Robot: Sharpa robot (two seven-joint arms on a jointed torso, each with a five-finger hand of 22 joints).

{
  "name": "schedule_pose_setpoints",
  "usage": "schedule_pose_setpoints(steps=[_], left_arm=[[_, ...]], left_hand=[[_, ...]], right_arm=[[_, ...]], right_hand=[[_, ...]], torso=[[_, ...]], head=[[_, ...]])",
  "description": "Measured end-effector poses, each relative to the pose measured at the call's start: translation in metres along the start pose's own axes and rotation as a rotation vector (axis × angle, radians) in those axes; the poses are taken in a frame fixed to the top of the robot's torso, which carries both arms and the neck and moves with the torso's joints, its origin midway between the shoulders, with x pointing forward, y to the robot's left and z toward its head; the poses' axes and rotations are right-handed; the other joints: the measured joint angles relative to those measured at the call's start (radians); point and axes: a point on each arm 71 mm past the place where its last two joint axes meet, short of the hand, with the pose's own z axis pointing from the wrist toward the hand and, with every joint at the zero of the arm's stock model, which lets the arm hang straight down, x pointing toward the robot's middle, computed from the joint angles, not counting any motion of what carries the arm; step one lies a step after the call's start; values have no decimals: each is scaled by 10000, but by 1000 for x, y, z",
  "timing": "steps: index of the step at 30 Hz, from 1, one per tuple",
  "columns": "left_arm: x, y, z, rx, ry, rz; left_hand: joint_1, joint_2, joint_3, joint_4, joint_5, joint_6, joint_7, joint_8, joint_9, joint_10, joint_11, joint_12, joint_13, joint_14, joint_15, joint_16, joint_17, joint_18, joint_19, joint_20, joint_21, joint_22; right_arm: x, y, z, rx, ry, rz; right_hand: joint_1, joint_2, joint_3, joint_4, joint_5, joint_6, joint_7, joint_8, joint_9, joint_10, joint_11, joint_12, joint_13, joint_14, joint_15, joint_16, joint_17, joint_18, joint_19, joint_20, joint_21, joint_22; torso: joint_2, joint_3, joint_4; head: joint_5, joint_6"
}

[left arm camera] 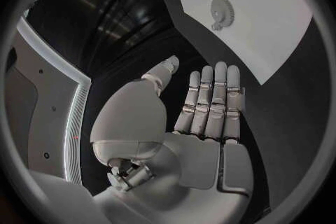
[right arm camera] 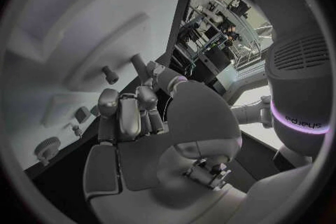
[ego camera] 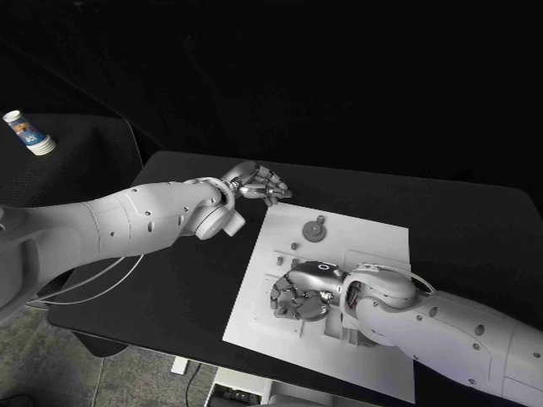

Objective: Assemble the parts on the task board

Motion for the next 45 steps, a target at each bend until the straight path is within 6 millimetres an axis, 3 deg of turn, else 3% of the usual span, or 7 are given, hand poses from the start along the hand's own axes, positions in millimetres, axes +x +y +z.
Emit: schedule_pose_setpoints(steps=[3, 11, 14, 18, 27, 36, 45], left_arm=[[0, 0, 0, 0, 1, 0], [0, 0, 0, 2, 4, -1], [0, 0, 0, 1, 4, -1], [0, 0, 0, -2, 6, -1], [0, 0, 0, -7, 8, -1], [0, 0, 0, -8, 28, -3], [0, 0, 0, -15, 40, -1]], left_hand=[[0, 0, 0, 0, 0, 0, 0, 0, 0, 0, 0, 0, 0, 0, 0, 0, 0, 0, 0, 0, 0, 0], [0, 0, 0, 0, 0, 0, 0, 0, 0, 0, 0, 0, 0, 0, 0, 0, 1, -1, 0, 0, 0, -1], [0, 0, 0, 0, 0, 0, 0, 0, 0, 0, 0, 0, 0, 0, 0, 0, 1, -1, 0, 0, -38, -1], [0, 0, 0, 0, 0, 0, 0, 0, 0, 0, 0, 0, 0, 0, 0, 0, 1, -1, 0, 0, -38, -1], [0, 0, 0, 0, 0, 0, 0, 0, 0, 0, 0, -38, 0, 0, 0, 0, -8, 0, 0, 0, -38, -2], [0, 0, 0, 0, 0, 0, 0, 0, 0, 0, 0, -38, 0, 0, -1, -38, -7, -1, 0, 0, -38, -3], [0, 0, 1, 0, 0, 0, 0, 0, 0, 0, 0, -38, 0, 0, -1, -38, -6, -1, 0, 0, -38, -3]], right_arm=[[1, 1, 1, -27, 17, 0], [1, 2, 1, -44, 43, -15], [1, 2, 1, -41, 45, -22], [1, 3, 1, -42, 44, -27], [1, 4, 2, -40, 43, -32], [0, 4, 1, -5, -95, -8], [-2, 5, -1, 5, -406, 81]], right_hand=[[0, 0, 0, 0, 0, 241, -180, 138, 76, 0, 0, 0, 0, -16, -15, 0, 0, 3, 0, 0, 0, -1], [-17, 19, 19, -19, 1, 354, -105, 221, 225, -1, 1, 0, 1, -35, 5, 0, -11, 3, 0, 0, 0, 2], [-14, 8, 11, -44, 0, 290, 66, 50, 185, -91, 17, 0, 1, -145, 34, 0, -69, 3, 0, 0, 0, 20], [-47, -240, -16, -71, 2, 290, 267, -44, 117, -127, 53, 0, 1, -259, 16, 0, -170, 3, 0, 0, 0, 30], [-62, -414, -42, -97, 3, 252, 396, -157, 80, -127, 53, 0, 1, -371, 52, 0, -249, -1, 0, 0, 0, 43], [-250, -911, -350, -65, 3, -7, 657, -762, -149, -307, 88, 0, 2, -725, 54, 1, -468, 37, -26, 24, -1, 72], [-303, -1043, -581, -81, 3, -708, 476, -1146, -354, -398, 106, 0, 2, -813, 69, 2, -467, 68, -90, 14, -8, 83]], torso=[[0, 0, 0], [0, 0, 0], [0, 0, 0], [0, 0, 5], [0, 0, 6], [0, 0, 6], [0, -2, 6]], head=[[1, 0], [-9, 10], [-12, -2], [-13, -10], [-19, -15], [-30, -23], [-50, -20]])
